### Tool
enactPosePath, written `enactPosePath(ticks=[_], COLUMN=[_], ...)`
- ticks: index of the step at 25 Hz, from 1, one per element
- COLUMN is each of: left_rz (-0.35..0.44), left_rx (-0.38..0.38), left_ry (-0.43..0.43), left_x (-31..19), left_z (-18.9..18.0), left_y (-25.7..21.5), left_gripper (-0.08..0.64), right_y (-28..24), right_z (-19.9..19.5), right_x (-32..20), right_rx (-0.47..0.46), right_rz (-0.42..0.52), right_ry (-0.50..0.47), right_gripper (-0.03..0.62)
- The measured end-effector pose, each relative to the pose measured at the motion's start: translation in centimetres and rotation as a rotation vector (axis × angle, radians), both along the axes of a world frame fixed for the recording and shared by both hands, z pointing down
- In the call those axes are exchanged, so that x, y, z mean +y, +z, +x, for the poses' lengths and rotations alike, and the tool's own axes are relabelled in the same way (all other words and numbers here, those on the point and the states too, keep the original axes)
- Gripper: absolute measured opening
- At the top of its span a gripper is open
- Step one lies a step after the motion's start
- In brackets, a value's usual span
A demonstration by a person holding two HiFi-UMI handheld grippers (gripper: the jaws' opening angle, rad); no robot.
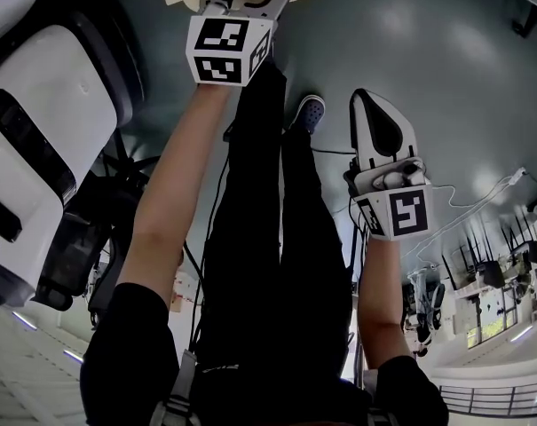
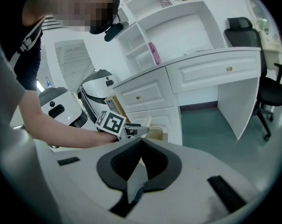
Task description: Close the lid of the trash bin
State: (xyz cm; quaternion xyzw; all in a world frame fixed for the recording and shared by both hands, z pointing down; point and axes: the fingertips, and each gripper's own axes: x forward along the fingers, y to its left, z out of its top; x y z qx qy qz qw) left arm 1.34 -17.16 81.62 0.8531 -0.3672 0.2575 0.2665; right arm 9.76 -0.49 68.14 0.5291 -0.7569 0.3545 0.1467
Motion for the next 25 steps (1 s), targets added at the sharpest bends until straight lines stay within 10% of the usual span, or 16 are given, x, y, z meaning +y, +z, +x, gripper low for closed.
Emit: enactPosePath(ticks=[25], left_rz=[-0.086], left_rx=[-0.219], left_ry=[0.278], left_x=[1.7], left_z=[3.7], left_y=[9.9], left_gripper=[0.308], right_y=[1.8], right_z=[0.3], right_x=[0.5], right_rx=[-0.024], right_rz=[-0.023], right_ry=[0.077], right_gripper=[0.005])
